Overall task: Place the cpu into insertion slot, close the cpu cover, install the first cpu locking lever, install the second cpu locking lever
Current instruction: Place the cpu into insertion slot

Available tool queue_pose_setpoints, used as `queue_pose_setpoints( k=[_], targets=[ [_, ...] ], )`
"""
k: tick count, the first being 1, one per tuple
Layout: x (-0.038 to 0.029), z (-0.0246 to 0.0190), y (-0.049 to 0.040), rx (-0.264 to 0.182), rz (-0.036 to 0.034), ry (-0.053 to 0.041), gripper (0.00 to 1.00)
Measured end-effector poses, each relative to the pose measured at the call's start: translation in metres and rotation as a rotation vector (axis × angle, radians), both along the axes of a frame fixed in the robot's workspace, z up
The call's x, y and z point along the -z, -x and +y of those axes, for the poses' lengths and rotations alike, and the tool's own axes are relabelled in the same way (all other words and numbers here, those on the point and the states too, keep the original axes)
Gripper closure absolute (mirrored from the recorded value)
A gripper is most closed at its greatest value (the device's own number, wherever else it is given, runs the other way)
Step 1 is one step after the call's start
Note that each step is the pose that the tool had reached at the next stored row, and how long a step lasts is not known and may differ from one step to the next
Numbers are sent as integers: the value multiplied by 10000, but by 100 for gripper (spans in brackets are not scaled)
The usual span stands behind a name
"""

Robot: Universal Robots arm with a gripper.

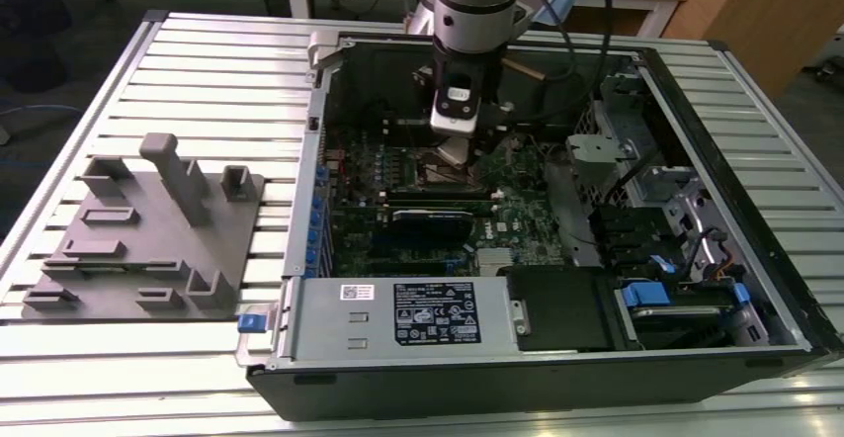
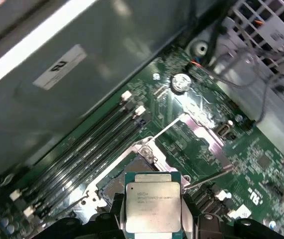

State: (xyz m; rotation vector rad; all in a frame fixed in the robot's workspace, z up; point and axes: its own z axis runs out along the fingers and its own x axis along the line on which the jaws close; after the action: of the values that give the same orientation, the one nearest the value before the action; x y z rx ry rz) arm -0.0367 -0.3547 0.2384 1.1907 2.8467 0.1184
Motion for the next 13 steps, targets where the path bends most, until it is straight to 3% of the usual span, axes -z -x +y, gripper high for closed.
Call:
queue_pose_setpoints(
  k=[5, 13],
  targets=[
    [5, -1, 0, 808, -1, -2, 46],
    [5, 0, 0, 824, -1, -1, 46]
  ],
)
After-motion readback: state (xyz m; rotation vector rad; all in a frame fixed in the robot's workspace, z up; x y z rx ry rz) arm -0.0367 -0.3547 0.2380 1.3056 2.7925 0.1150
